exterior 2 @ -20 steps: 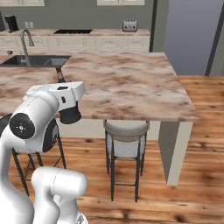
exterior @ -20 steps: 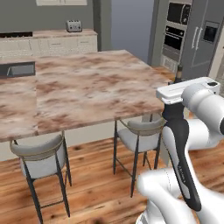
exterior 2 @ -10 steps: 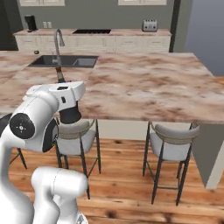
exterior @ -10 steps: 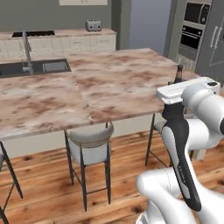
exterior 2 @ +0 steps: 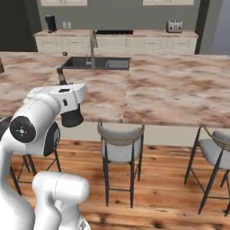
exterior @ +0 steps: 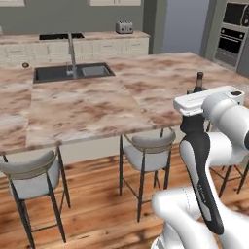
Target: Open the cabinet directly in front. Then move the liquor and the mug to the dining counter with the jar on it.
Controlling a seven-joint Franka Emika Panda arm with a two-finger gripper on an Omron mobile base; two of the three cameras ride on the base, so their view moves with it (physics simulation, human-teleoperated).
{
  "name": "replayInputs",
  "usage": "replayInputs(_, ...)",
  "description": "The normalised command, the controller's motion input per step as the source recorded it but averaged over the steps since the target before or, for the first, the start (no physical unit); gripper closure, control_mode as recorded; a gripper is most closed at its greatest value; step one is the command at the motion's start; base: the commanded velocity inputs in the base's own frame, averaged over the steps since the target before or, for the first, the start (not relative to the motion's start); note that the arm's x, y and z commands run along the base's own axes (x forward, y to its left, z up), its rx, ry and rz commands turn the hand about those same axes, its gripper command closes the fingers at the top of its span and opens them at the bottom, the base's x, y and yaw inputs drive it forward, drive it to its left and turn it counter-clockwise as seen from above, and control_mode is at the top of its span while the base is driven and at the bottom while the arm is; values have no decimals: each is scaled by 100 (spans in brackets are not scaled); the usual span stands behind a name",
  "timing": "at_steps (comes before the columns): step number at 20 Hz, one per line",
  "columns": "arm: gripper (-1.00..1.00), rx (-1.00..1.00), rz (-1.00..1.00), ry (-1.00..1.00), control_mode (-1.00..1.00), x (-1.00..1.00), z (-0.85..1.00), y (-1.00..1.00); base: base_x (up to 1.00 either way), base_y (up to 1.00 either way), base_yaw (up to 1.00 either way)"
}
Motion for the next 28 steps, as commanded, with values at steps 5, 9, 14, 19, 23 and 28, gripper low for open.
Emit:
replayInputs(5, 100, 0, 0, 0, 100, 0, 0, 0, -13, 100, 3)
replayInputs(9, 100, 0, 0, 0, 100, 0, 0, 0, -8, 100, 4)
replayInputs(14, 100, 0, 0, 0, 100, 0, 0, 0, -7, 100, 4)
replayInputs(19, 100, 0, 0, 0, 100, 0, 0, 0, -2, 100, 3)
replayInputs(23, 100, 0, 0, 0, 100, 0, 0, 0, 0, 100, 3)
replayInputs(28, 100, 0, 0, 0, 100, 0, 0, 0, 0, 100, 0)
